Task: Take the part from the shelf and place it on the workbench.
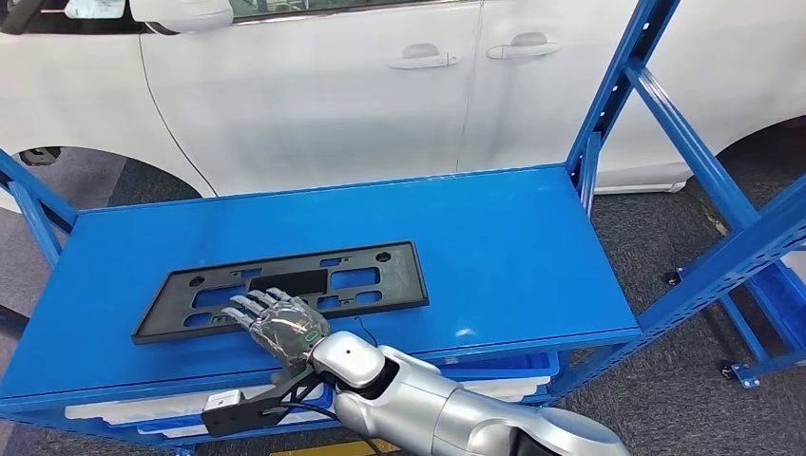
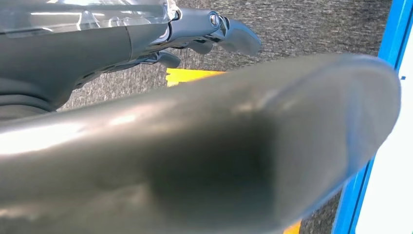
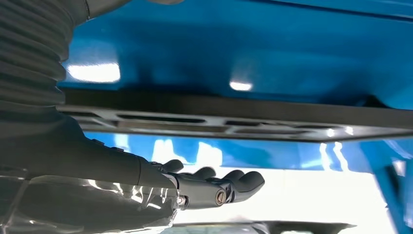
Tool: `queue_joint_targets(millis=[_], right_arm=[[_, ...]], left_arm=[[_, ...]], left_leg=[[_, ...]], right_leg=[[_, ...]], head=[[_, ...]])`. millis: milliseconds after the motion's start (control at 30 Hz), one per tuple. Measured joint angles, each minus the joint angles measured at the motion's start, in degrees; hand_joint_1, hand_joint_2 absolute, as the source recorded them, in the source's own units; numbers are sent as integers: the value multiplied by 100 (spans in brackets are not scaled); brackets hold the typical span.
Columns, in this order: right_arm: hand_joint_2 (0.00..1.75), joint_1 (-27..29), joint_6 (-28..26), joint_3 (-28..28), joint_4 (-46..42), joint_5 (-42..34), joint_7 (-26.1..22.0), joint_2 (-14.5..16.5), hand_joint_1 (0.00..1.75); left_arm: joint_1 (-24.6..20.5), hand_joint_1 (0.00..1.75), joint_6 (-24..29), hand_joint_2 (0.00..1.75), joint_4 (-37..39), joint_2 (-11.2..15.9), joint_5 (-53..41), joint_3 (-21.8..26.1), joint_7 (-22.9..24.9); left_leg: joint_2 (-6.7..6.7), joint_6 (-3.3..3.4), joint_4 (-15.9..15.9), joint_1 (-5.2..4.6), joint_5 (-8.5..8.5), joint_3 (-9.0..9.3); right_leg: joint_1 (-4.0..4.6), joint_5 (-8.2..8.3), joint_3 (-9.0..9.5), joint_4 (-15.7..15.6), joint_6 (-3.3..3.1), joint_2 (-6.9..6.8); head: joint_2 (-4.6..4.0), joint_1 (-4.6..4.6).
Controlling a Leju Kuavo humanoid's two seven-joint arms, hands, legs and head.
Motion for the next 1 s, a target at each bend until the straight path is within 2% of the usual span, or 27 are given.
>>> queue_joint_targets(millis=[33,67,100,167,200,267,333,400,467,500,533,567,633,667,700,733,800,867,900,967,1000], right_arm=[[175,3,-104,13,44,-15,57,0,0],[175,2,-232,21,82,-28,122,0,0],[175,-1,-376,23,110,-37,202,0,0],[175,-17,-694,24,166,-42,411,0,0],[175,-29,-843,24,199,-41,525,0,0],[175,-65,-1104,24,293,-24,721,0,0],[175,-120,-1303,23,423,15,855,0,0],[175,-180,-1431,22,576,60,939,-1,0],[175,-204,-1490,22,729,84,993,-5,0],[175,-203,-1500,22,793,87,1011,-11,0],[175,-202,-1512,22,850,94,1027,-16,0],[175,-206,-1527,22,903,111,1051,-21,0],[175,-229,-1552,22,1002,168,1118,-22,0],[175,-247,-1557,22,1056,200,1156,-21,0],[175,-262,-1556,22,1106,227,1187,-21,0],[175,-273,-1556,22,1157,254,1211,-21,0],[175,-282,-1550,22,1250,316,1245,-21,84],[175,-298,-1520,23,1332,380,1269,-16,171],[175,-307,-1486,23,1367,410,1280,-14,175],[175,-313,-1399,24,1436,456,1290,-11,175],[175,-308,-1363,25,1470,473,1292,-11,175]], left_arm=[[5,0,-1,0,0,0,-16,-1,-9],[6,0,-2,0,0,1,-31,-2,-16],[4,0,-2,0,0,2,-44,-3,-25],[-8,0,-1,0,0,4,-62,-4,-42],[-13,0,2,0,0,4,-73,-5,-49],[-11,0,13,0,0,5,-99,-8,-53],[-7,0,24,0,0,5,-131,-12,-54],[-15,0,26,0,0,5,-159,-20,-54],[-20,0,26,0,0,7,-172,-25,-54],[-19,0,27,0,0,8,-173,-26,-54],[-17,0,28,0,0,8,-176,-26,-55],[-16,0,29,0,0,9,-181,-27,-60],[-20,0,30,0,0,7,-204,-30,-89],[-23,0,30,0,0,6,-215,-31,-108],[-25,0,30,0,0,5,-224,-32,-124],[-25,0,31,0,0,5,-228,-32,-134],[-29,0,33,0,0,7,-233,-32,-143],[-40,0,36,0,0,6,-239,-33,-149],[-46,0,39,0,0,9,-242,-34,-151],[-52,0,44,0,0,16,-244,-34,-152],[-52,0,46,0,0,19,-244,-34,-152]], left_leg=[[0,-8,39,4,57,-27],[1,-9,-176,9,226,70],[2,-5,-578,13,453,264],[-3,40,-1346,-2,732,644],[-8,74,-1535,-14,769,733],[-16,155,-1589,-37,759,741],[-7,227,-1607,-18,778,742],[2,293,-1629,4,795,748],[4,324,-1624,-4,793,738],[4,327,-1620,-8,792,734],[3,328,-1615,-10,790,733],[0,327,-1610,-12,786,736],[-7,311,-1603,-18,771,752],[-11,294,-1593,-28,761,753],[-12,269,-1586,-38,755,748],[-11,239,-1583,-43,751,741],[-6,167,-1591,-35,744,741],[-1,104,-1439,-21,621,685],[-1,78,-1191,-15,473,576],[0,36,-424,-6,114,218],[0,21,-86,-2,6,51]], right_leg=[[0,-5,4,5,2,3],[-1,-12,13,12,9,7],[-4,-25,27,22,22,12],[13,-51,35,47,68,20],[21,-55,27,57,93,22],[27,-48,7,61,146,25],[19,-101,-13,119,204,22],[9,-371,-214,567,253,17],[-4,-733,-613,1388,280,16],[-10,-816,-770,1692,287,16],[-14,-793,-837,1802,285,16],[-16,-649,-774,1645,272,16],[-8,-240,-400,840,216,15],[3,-95,-220,455,189,12],[14,-28,-114,217,169,11],[28,-23,-76,116,154,14],[32,-12,-68,84,113,20],[7,9,-41,38,54,15],[-9,17,-28,19,32,10],[-5,13,-28,17,12,4],[-2,11,-28,18,10,4]], head=[[0,-1],[0,-1],[0,-1],[0,1],[0,4],[0,5],[0,8],[0,20],[0,30],[0,29],[0,30],[0,30],[0,31],[0,29],[0,26],[0,25],[0,25],[0,20],[0,16],[0,10],[0,12]])
